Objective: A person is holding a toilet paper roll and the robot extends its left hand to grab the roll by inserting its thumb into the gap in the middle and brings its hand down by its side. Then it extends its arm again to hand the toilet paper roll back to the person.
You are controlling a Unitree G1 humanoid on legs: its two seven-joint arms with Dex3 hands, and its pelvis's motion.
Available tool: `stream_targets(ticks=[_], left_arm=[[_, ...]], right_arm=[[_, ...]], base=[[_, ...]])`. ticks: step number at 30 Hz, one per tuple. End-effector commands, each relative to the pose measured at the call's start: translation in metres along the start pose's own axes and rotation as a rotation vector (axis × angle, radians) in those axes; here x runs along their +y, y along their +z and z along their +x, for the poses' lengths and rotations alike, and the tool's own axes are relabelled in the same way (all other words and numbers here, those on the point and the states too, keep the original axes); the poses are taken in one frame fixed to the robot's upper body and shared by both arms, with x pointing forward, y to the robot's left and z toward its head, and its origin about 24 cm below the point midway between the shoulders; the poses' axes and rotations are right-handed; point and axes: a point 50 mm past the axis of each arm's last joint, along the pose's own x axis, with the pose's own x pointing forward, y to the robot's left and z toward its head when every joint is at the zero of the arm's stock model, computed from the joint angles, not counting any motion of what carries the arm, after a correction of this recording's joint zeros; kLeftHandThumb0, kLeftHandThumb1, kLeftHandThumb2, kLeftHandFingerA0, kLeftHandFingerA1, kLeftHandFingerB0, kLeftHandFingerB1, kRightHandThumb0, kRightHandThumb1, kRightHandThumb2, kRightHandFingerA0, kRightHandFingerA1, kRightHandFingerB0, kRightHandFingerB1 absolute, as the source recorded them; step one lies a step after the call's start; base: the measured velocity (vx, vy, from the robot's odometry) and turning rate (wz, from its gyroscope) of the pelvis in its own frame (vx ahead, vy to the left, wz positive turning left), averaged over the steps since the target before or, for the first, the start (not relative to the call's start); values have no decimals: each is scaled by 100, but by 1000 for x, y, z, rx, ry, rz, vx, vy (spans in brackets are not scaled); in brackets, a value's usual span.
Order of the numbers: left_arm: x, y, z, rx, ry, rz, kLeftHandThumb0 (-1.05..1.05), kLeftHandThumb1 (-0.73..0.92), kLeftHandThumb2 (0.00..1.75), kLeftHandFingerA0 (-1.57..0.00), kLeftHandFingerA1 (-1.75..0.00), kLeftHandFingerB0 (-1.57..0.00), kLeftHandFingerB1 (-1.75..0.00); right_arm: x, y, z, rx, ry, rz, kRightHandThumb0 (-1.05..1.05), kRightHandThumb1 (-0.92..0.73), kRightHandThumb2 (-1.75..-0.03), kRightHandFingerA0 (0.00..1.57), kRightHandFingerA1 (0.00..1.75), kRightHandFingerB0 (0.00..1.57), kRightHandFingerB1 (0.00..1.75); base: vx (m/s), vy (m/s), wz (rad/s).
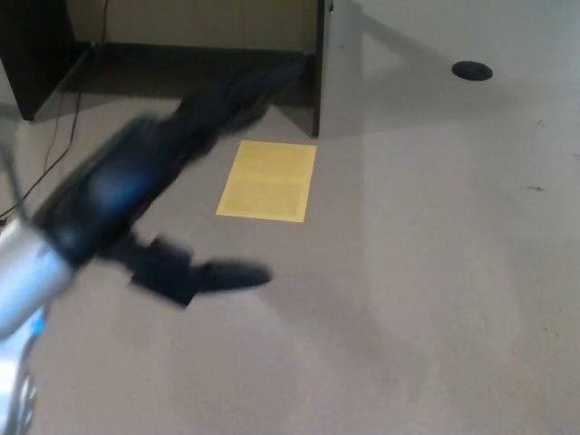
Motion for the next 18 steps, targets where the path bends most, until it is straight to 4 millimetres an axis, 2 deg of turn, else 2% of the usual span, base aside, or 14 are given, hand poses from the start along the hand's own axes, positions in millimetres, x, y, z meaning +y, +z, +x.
stream_targets(ticks=[1,2,3,4,5,6,7,8,10,13,14,15,16,18], left_arm=[[-47,-122,-138,509,164,-183,-39,30,60,-10,-40,-10,-18],[-55,-140,-159,600,194,-193,-34,33,59,-10,-40,-9,-22],[-62,-155,-177,684,216,-164,-32,27,65,-6,-43,-4,-32],[-66,-160,-184,721,232,-152,-32,41,53,-14,-34,-10,-25],[-72,-169,-197,806,264,-134,-21,31,83,-2,-49,0,-47],[-76,-175,-207,853,280,-139,-19,37,87,-2,-50,0,-47],[-82,-180,-218,892,292,-158,-26,47,54,-12,-32,-10,-25],[-88,-186,-232,942,311,-154,-20,39,88,-1,-49,0,-47],[-97,-193,-246,1020,320,-114,-20,39,88,-1,-48,0,-47],[-100,-199,-250,1071,331,-177,-18,42,89,-2,-49,0,-46],[-101,-200,-250,1070,344,-211,-27,47,56,-16,-35,-15,-28],[-102,-200,-250,1067,356,-232,-27,47,56,-16,-35,-15,-28],[-104,-203,-253,1100,364,-255,-16,42,89,-4,-50,0,-46],[-102,-206,-256,1132,378,-294,-16,42,89,-4,-49,0,-47]], right_arm=[[-3,-15,-5,45,-8,4,-35,-67,-60,73,57,55,43],[-4,-16,-6,46,-9,0,-36,-67,-60,73,59,55,43],[-5,-15,-5,42,-11,-6,-37,-67,-60,73,61,55,43],[-8,-15,-5,44,-15,-14,-38,-67,-60,72,60,55,43],[-8,-15,-5,51,-14,-9,-37,-67,-61,72,57,55,42],[-8,-15,-4,52,-13,-5,-36,-67,-60,72,58,55,42],[-7,-13,-4,50,-13,-2,-35,-67,-60,73,60,55,43],[-6,-12,-3,52,-11,1,-36,-67,-60,72,58,54,42],[-6,-12,-3,53,-14,4,-35,-67,-60,74,61,56,42],[-7,-13,-4,54,-17,9,-36,-67,-60,74,65,57,43],[-7,-15,-4,62,-13,7,-36,-68,-60,74,60,56,42],[-6,-16,-5,70,-6,4,-36,-68,-60,74,60,56,42],[-5,-17,-5,68,-2,-8,-36,-67,-60,73,61,56,43],[-5,-15,-4,58,0,-4,-36,-67,-60,73,60,55,43]], base=[[0,0,0],[0,0,0],[0,0,0],[0,0,0],[0,0,0],[0,0,0],[0,0,0],[0,0,0],[0,0,0],[0,0,0],[0,0,0],[0,0,0],[0,0,0],[0,0,0]])
